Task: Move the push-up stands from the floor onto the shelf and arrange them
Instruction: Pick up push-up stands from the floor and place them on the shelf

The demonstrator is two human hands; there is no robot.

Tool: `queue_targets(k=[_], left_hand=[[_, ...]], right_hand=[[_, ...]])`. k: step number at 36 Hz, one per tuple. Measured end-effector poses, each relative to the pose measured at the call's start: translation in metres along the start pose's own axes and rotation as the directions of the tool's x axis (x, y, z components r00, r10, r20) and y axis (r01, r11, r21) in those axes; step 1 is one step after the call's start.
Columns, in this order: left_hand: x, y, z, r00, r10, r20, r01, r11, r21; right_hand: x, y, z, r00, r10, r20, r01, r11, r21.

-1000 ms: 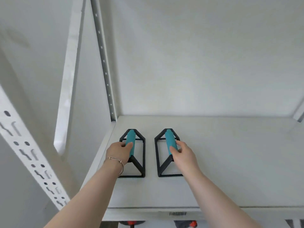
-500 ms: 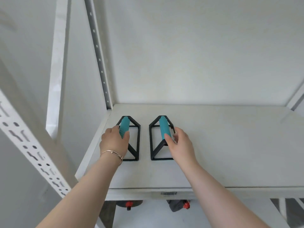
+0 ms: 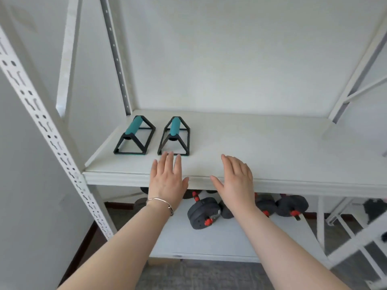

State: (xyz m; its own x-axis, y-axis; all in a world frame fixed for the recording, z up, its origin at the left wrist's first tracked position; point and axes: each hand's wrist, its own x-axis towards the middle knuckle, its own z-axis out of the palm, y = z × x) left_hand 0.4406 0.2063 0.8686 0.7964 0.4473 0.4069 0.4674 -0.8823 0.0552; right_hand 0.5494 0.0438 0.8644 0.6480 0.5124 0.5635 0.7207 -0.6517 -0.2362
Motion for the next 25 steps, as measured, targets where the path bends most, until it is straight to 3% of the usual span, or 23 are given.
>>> queue_targets(k=[6, 9, 12, 17, 25], left_hand=[[-0.075, 0.067, 0.017, 0.995, -0.012, 0.095, 0.011, 1.000, 0.003], [-0.113, 0.092, 0.034, 0.990, -0.043, 0.137, 0.047, 0.999, -0.026], [-0.150, 0.106, 0.059, 0.959, -0.093, 0.269, 0.113, 0.992, -0.058], [-0.212, 0.111, 0.107, 0.850, -0.197, 0.488, 0.285, 0.952, -0.112], [-0.287, 0.103, 0.221, 0.597, -0.290, 0.748, 0.520, 0.850, -0.085]], right_hand=[[-0.083, 0.054, -0.019, 0.999, -0.025, 0.029, 0.024, 0.999, 0.032], [-0.127, 0.080, -0.017, 0.995, -0.007, 0.098, 0.000, 0.998, 0.064], [-0.171, 0.102, -0.010, 0.974, 0.036, 0.223, -0.055, 0.995, 0.081], [-0.252, 0.128, 0.011, 0.905, 0.121, 0.407, -0.171, 0.981, 0.088], [-0.394, 0.149, 0.091, 0.662, 0.211, 0.719, -0.336, 0.941, 0.034]])
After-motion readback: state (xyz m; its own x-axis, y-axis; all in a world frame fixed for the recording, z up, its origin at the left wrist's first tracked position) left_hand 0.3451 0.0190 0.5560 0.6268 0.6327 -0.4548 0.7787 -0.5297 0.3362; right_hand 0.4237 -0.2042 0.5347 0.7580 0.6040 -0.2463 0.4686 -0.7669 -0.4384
